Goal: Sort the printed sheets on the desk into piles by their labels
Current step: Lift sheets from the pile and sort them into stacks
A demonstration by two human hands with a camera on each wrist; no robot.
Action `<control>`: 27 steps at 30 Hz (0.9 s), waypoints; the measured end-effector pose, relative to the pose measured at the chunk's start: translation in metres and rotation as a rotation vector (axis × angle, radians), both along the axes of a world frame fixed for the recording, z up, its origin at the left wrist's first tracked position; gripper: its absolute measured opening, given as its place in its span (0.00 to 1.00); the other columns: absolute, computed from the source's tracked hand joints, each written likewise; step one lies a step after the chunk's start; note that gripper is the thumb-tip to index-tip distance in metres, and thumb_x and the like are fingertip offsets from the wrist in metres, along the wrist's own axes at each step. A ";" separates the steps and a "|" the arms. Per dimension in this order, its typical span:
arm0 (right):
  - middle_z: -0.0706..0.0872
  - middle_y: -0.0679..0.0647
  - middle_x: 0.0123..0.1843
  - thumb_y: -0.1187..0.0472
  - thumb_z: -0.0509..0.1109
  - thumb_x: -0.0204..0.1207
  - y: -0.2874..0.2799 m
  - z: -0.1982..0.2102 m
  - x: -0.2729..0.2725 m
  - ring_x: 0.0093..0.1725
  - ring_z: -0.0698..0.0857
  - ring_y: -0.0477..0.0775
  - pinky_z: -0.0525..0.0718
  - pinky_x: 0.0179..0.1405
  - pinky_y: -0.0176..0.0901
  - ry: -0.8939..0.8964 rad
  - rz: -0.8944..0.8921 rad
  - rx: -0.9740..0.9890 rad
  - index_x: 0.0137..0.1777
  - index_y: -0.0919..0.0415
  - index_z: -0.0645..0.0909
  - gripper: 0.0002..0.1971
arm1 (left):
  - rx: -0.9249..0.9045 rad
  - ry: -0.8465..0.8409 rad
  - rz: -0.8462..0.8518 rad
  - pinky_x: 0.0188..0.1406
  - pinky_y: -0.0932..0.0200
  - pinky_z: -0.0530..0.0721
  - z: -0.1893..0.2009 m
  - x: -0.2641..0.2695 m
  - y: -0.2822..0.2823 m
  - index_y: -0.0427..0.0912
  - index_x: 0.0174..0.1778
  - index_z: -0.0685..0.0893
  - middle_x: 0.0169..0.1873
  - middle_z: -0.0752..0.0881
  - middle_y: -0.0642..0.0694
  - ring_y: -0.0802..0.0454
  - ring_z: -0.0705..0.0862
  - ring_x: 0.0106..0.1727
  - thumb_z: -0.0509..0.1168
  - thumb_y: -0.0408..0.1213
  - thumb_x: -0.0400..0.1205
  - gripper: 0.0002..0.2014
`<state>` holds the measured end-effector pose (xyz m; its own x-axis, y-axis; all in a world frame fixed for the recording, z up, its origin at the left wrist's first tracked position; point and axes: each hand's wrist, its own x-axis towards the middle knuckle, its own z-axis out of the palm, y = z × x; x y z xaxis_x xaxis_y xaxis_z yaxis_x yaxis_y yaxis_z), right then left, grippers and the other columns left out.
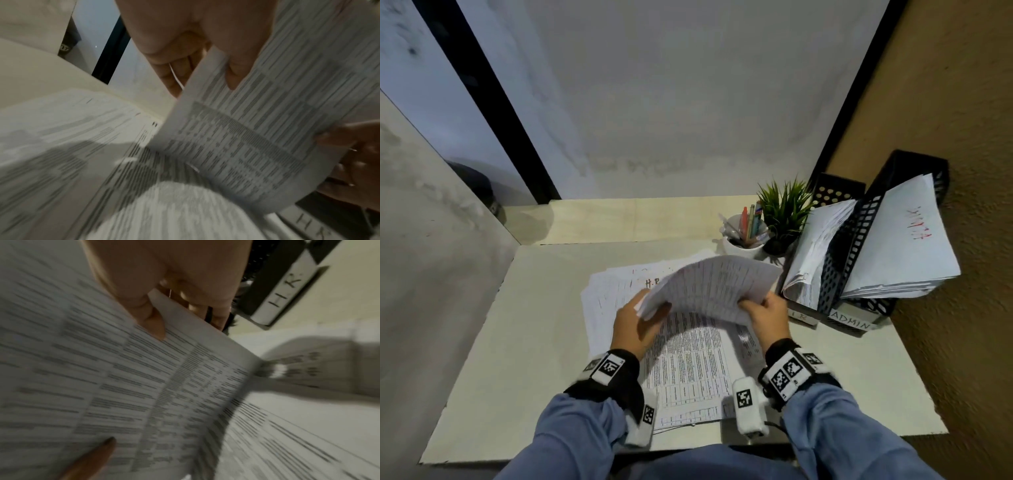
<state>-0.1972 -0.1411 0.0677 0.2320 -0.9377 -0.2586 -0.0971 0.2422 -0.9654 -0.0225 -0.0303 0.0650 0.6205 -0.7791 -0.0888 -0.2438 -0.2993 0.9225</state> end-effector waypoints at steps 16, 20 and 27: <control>0.83 0.58 0.49 0.67 0.69 0.74 -0.097 0.074 -0.121 0.45 0.82 0.49 0.83 0.52 0.37 0.150 -0.495 -0.442 0.60 0.59 0.81 0.14 | -0.203 -0.407 -0.460 0.24 0.61 0.62 0.140 -0.080 -0.096 0.55 0.22 0.63 0.19 0.67 0.56 0.57 0.66 0.22 0.60 0.32 0.83 0.25; 0.77 0.61 0.65 0.59 0.72 0.71 -0.122 0.069 -0.167 0.62 0.77 0.57 0.77 0.67 0.52 0.455 -0.665 -0.419 0.67 0.60 0.78 0.23 | -0.285 -0.555 -0.479 0.22 0.64 0.59 0.162 -0.124 -0.128 0.48 0.31 0.75 0.23 0.72 0.49 0.49 0.68 0.25 0.60 0.28 0.82 0.15; 0.84 0.68 0.61 0.56 0.80 0.63 -0.142 0.047 -0.195 0.57 0.84 0.65 0.83 0.54 0.54 0.554 -0.555 -0.099 0.65 0.70 0.79 0.32 | -0.300 -0.698 -0.549 0.39 0.49 0.78 0.173 -0.195 -0.165 0.39 0.69 0.75 0.47 0.87 0.34 0.33 0.84 0.46 0.56 0.25 0.75 0.24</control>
<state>-0.3920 -0.2833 0.1144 -0.4149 -0.9033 -0.1092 -0.4599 0.3118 -0.8314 -0.2176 -0.1954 0.2377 -0.0035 -0.9088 0.4172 -0.8084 0.2482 0.5338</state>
